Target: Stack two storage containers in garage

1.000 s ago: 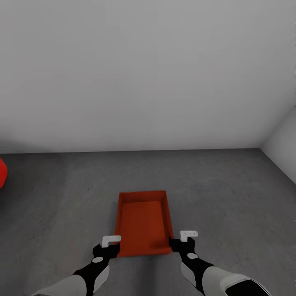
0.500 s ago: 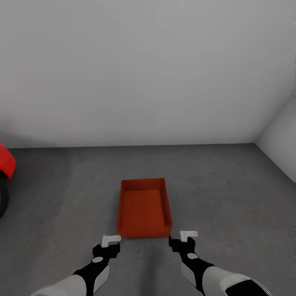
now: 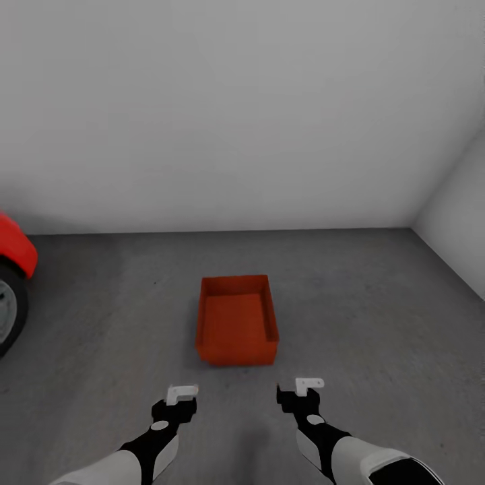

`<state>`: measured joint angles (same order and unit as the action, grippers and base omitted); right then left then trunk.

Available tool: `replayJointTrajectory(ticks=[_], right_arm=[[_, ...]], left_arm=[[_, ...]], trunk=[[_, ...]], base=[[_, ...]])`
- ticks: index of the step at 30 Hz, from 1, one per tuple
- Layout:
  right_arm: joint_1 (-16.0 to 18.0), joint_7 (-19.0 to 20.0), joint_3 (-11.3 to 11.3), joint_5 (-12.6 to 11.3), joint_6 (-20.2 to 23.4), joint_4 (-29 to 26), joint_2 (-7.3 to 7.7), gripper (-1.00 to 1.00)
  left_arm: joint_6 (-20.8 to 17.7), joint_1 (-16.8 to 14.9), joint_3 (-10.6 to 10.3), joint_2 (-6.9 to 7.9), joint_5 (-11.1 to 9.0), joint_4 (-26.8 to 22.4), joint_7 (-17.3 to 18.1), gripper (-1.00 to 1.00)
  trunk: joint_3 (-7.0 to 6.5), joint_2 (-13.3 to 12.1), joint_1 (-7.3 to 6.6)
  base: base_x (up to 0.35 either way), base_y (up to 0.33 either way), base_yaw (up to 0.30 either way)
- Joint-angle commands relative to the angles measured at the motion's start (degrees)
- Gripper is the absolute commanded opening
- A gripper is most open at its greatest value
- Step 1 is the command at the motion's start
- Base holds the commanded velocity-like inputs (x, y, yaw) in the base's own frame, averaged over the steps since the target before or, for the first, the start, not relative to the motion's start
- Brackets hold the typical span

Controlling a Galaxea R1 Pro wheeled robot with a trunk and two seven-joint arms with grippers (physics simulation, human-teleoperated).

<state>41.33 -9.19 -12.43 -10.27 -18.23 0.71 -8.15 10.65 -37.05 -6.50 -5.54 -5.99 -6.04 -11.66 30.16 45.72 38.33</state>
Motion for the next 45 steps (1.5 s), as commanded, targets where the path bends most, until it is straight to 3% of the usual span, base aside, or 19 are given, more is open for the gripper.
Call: replayJointTrajectory(ticks=[1, 13, 20, 27, 35, 41, 45], right_arm=[[0.1, -0.1, -0.5, -0.5, -0.2, 0.1, -0.02, 1.00], [0.1, -0.1, -0.5, -0.5, -0.2, 0.1, -0.02, 1.00], [0.1, -0.2, -0.5, -0.5, -0.2, 0.1, 0.08, 1.00], [0.1, -0.6, -0.6, -0.3, 0.2, 0.0, 0.50, 1.00], [0.1, -0.6, -0.5, -0.5, 0.4, 0.1, 0.71, 1.00], [0.1, -0.4, -0.5, -0.5, 0.6, 0.1, 0.84, 1.00], [0.1, -0.4, -0.5, -0.5, 0.6, 0.6, 0.95, 1.00]], left_arm=[[0.2, 0.0, -0.5, 0.00, -0.6, 0.1, -0.2, 1.00], [0.6, 0.0, -0.5, 0.00, -0.6, 0.1, -0.2, 1.00], [0.8, 0.0, -0.5, 0.29, -0.8, 0.1, 0.4, 1.00], [0.8, 0.0, -0.4, 4.01, -0.8, 0.0, 0.8, 1.00], [0.6, 0.0, -0.4, 5.31, -0.9, 0.2, 0.7, 1.00], [0.6, 0.0, -0.4, 7.38, -0.9, 3.2, 0.8, 1.00], [0.6, 0.0, -0.4, 10.36, -1.5, 5.5, 0.8, 1.00]], trunk=[[0.05, 0.0, -0.03], [0.05, 0.0, -0.03], [0.05, 0.0, -0.03], [0.03, 0.0, -0.03], [-0.56, 0.0, -0.03], [-1.08, 0.0, -0.03], [-1.44, 0.0, -0.03]], base=[[-0.346, 0.000, 0.000], [-0.331, 0.000, 0.000], [-0.053, 0.000, 0.000], [-0.002, 0.000, 0.000], [0.000, 0.000, 0.000], [0.000, 0.000, 0.000], [0.000, 0.000, 0.000]])
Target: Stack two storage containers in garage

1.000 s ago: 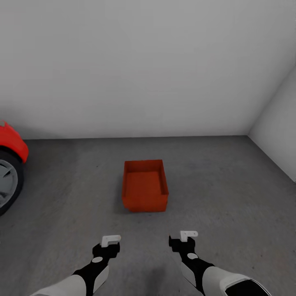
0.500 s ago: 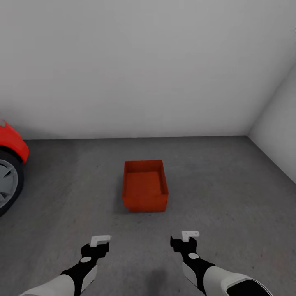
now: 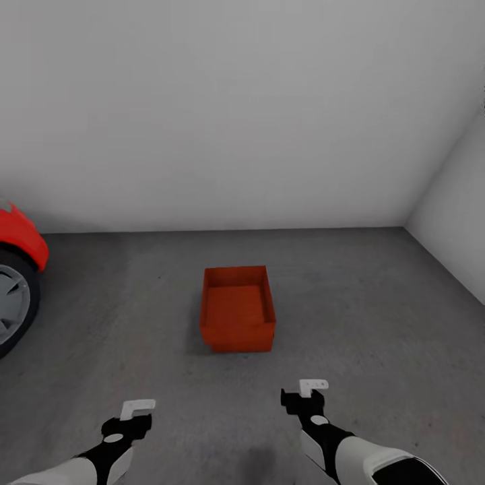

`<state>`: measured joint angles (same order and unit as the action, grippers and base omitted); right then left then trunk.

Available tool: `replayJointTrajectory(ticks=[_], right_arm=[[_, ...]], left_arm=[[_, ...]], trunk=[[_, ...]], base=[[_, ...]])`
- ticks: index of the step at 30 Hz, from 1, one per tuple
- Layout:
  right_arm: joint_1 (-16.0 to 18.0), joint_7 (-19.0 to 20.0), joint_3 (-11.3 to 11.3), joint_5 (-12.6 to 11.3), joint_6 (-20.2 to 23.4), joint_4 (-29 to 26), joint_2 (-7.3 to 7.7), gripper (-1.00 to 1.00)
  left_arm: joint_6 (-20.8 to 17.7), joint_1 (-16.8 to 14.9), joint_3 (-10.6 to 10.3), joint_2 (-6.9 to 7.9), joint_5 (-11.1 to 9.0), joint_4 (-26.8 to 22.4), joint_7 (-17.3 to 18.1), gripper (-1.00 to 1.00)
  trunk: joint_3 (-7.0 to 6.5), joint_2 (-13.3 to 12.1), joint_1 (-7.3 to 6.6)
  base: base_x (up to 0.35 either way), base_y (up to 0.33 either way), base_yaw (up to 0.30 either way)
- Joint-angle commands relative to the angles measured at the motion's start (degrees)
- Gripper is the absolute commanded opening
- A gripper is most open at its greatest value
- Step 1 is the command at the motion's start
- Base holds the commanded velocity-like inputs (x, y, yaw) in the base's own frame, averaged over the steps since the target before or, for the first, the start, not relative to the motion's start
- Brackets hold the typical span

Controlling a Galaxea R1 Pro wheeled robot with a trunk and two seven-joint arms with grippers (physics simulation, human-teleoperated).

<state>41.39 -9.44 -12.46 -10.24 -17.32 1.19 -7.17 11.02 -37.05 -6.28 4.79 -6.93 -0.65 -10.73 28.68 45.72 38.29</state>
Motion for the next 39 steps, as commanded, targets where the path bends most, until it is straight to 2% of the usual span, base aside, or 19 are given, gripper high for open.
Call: replayJointTrajectory(ticks=[1, 4, 8, 26, 29, 32, 33, 34, 37, 39], right_arm=[[0.0, -0.1, -0.5, -0.5, -0.3, 0.3, 0.00, 1.00], [0.0, -0.1, -0.5, -0.5, -0.2, 0.4, 0.03, 1.00], [0.0, -0.1, -0.5, -0.5, -0.2, 0.5, 0.09, 1.00], [0.0, 0.0, -0.7, 0.0, 0.5, 0.6, 0.05, 1.00], [0.0, 0.3, -0.7, 0.0, 2.2, 0.7, 2.38, 1.00], [-0.1, 0.3, -0.8, -0.1, 3.7, 0.7, 3.70, 1.00], [-0.4, 0.4, -0.7, -0.2, 6.0, 0.7, 4.63, 1.00], [-0.7, 0.4, -0.7, -0.2, 6.4, 0.7, 4.84, 1.00], [-3.3, 0.4, -0.7, -0.4, 7.3, 0.7, 5.57, 1.00], [-7.9, 0.4, -0.7, -0.6, 7.5, 0.7, 5.95, 1.00]], left_arm=[[0.2, 0.0, -0.6, 0.45, -1.0, 0.3, -0.1, 1.00], [0.1, 0.0, -0.6, 0.95, -2.0, 0.6, -0.1, 1.00], [0.0, 0.0, -0.6, 1.05, -2.5, 0.6, -0.1, 1.00], [-0.1, 1.2, -0.6, 0.93, -2.7, 0.7, -0.2, 1.00], [-0.2, 1.6, -0.6, 0.93, -2.7, 0.7, -0.2, 1.00], [-0.3, 1.8, -0.6, 0.93, -2.7, 0.7, -0.2, 1.00], [-0.4, 1.8, -0.6, 0.93, -2.7, 0.7, -0.2, 1.00], [-0.4, 1.9, -0.6, 0.93, -2.7, 0.7, -0.3, 1.00], [-0.4, 1.9, -0.6, 0.93, -2.7, 0.7, -0.3, 1.00], [-0.4, 2.1, -0.6, 0.98, -2.7, 0.7, -0.2, 1.00]], trunk=[[-0.04, 0.0, 0.01], [-0.30, 0.0, 0.01], [-0.66, 0.0, 0.01], [-0.89, 0.0, 0.01], [-0.89, 0.0, 0.01], [-0.89, 0.0, 0.01], [-0.91, 0.0, 0.01], [-0.93, 0.0, 0.01], [-1.10, 0.0, 0.01], [-1.25, 0.0, 0.01]], base=[[0.000, 0.000, 0.000], [0.000, 0.000, 0.000], [0.000, 0.000, 0.000], [0.000, 0.000, -0.001], [0.000, 0.000, 0.000], [0.000, 0.000, 0.000], [0.000, 0.000, 0.000], [0.000, 0.000, 0.000], [0.000, 0.000, 0.000], [0.000, 0.000, 0.000]])
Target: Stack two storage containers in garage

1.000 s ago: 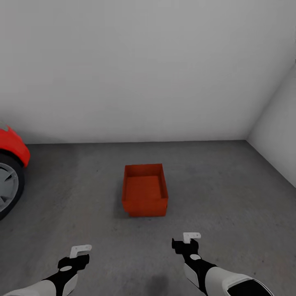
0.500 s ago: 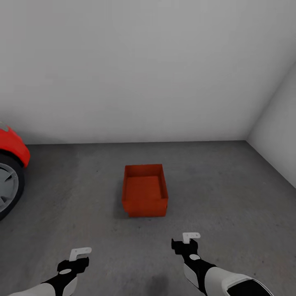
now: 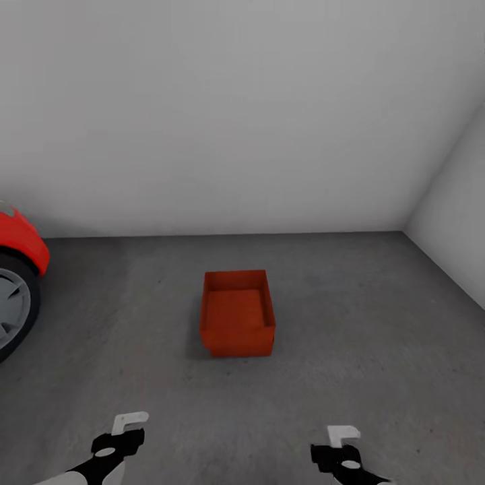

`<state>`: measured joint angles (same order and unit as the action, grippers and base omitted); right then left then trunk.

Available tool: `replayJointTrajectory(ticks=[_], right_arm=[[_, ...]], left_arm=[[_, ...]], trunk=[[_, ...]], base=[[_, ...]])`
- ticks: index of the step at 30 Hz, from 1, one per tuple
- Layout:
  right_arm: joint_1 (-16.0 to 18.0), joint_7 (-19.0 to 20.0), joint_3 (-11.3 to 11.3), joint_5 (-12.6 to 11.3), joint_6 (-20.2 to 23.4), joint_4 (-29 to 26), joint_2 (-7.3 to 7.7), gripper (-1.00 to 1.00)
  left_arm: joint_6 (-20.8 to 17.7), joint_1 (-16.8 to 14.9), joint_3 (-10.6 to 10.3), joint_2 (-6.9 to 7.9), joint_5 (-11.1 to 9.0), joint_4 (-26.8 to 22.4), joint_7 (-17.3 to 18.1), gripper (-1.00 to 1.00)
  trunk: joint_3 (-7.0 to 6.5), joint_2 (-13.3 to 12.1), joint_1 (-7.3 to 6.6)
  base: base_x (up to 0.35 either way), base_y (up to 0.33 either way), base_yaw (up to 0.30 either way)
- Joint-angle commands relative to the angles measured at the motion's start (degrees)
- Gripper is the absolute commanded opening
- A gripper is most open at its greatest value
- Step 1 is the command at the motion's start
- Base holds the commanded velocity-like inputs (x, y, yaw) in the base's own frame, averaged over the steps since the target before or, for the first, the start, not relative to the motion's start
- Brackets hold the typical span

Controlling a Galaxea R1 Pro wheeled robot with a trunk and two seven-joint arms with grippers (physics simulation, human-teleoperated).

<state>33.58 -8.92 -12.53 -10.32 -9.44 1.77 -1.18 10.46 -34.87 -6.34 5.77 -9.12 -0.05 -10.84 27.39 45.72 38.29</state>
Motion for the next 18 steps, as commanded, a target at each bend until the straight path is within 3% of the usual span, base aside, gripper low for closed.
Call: replayJointTrajectory(ticks=[1, 4, 13, 15, 18], right_arm=[[-1.7, -0.1, -0.6, -0.5, -0.3, 0.2, 0.00, 1.00], [-5.4, -0.2, -0.6, -0.5, -0.2, 0.2, -0.26, 1.00], [-11.5, 2.3, -0.6, -0.6, 0.1, 0.2, -0.26, 1.00], [-11.8, 3.0, -0.5, -0.7, 0.3, 0.2, -0.20, 1.00], [-12.6, 3.7, -0.4, -0.7, 0.5, 0.2, -0.41, 1.00]], left_arm=[[0.2, 0.4, -0.5, 0.01, -0.6, 0.1, -0.1, 1.00], [0.2, 2.7, -0.5, -0.04, -0.6, 0.1, 0.0, 1.00], [-0.7, 7.6, -0.5, -0.29, -1.0, 0.1, 0.0, 1.00], [-2.5, 7.9, -0.5, -0.35, -1.8, 0.1, 0.0, 1.00], [-7.9, 8.3, -0.5, -0.60, -4.8, 0.1, 0.5, 1.00]], trunk=[[-0.04, 0.0, 0.01], [-0.31, 0.0, 0.01], [-1.12, 0.0, 0.01], [-1.30, 0.0, 0.01], [-1.57, 0.0, 0.01]], base=[[0.000, 0.000, 0.000], [0.000, 0.000, 0.000], [0.000, 0.000, 0.000], [0.000, 0.000, 0.000], [0.000, 0.000, 0.000]])
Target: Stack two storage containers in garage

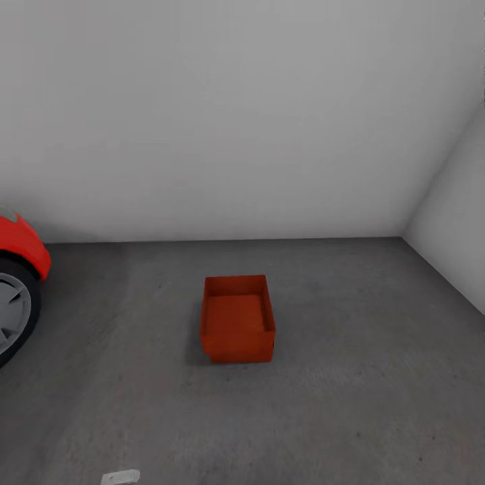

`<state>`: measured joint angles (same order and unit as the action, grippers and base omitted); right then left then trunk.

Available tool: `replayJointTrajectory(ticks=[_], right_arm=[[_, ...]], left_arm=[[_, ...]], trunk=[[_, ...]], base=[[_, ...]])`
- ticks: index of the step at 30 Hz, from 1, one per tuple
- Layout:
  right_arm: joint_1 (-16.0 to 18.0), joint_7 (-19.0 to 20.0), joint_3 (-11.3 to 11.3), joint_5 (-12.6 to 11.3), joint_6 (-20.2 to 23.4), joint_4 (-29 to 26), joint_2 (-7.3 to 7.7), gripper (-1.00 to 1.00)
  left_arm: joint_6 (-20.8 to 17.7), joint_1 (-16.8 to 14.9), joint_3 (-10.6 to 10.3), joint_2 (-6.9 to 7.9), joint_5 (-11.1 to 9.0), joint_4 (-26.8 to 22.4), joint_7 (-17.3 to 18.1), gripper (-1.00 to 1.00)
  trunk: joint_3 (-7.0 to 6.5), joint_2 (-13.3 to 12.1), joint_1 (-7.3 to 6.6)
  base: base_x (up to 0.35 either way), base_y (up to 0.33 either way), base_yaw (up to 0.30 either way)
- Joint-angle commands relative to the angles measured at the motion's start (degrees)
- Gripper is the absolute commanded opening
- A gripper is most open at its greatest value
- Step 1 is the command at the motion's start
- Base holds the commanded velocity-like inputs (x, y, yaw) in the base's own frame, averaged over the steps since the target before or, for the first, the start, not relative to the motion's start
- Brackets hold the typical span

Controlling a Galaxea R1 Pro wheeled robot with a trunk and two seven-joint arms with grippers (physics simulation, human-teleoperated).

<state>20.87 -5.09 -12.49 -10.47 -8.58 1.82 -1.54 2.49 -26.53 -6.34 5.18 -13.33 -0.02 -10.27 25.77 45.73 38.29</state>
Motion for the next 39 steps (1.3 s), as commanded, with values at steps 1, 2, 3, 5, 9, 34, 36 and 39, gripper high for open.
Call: replayJointTrajectory(ticks=[1, 2, 3, 5, 9, 34, 36, 39], right_arm=[[-0.5, 0.0, -0.5, -0.5, -0.3, 0.2, -0.12, 1.00], [-0.8, 0.0, -0.5, -0.5, -0.3, 0.2, -0.16, 1.00], [-1.3, 0.1, -0.5, -0.5, -0.3, 0.2, -0.23, 1.00], [-1.8, 0.2, -0.5, -0.5, -0.2, 0.2, -0.31, 1.00], [-2.6, 0.4, -0.5, -0.5, -0.2, 0.2, -0.26, 1.00], [-11.7, 0.3, -0.5, 0.0, -2.2, 0.1, -0.25, 1.00], [-11.8, 0.3, -0.5, 0.0, -2.3, 0.1, -0.23, 1.00], [-11.8, 0.3, -0.5, 0.0, -2.4, 0.1, -0.22, 1.00]], left_arm=[[-1.0, 0.3, -0.5, -0.26, -1.7, 0.0, 0.0, 1.00], [-1.5, 0.5, -0.5, -0.38, -2.1, 0.0, 0.1, 1.00], [-2.0, 0.9, -0.5, -0.59, -2.8, 0.0, 0.2, 1.00], [-2.6, 1.4, -0.5, -0.71, -3.5, 0.0, 0.2, 1.00], [-3.2, 1.9, -0.5, -0.81, -4.2, 0.0, 0.2, 1.00], [-0.2, 13.0, -0.5, -1.71, -4.1, 0.0, 4.8, 1.00], [2.1, 13.2, -0.5, -1.74, -4.1, 0.0, 4.8, 1.00], [3.8, 13.2, -0.5, -1.71, -4.0, 0.0, 4.7, 1.00]], trunk=[[-0.04, 0.0, 0.01], [-0.13, 0.0, 0.01], [-0.22, 0.0, 0.01], [-0.40, 0.0, 0.01], [-0.77, 0.0, 0.01], [-3.03, 0.0, 0.01], [-3.21, 0.0, 0.01], [-3.48, 0.0, 0.01]], base=[[0.000, 0.000, 0.000], [0.000, 0.000, 0.000], [0.000, 0.000, 0.000], [0.000, 0.000, 0.000], [0.000, 0.000, 0.000], [0.000, 0.000, 0.000], [0.000, 0.000, 0.000], [0.000, 0.000, 0.000]])
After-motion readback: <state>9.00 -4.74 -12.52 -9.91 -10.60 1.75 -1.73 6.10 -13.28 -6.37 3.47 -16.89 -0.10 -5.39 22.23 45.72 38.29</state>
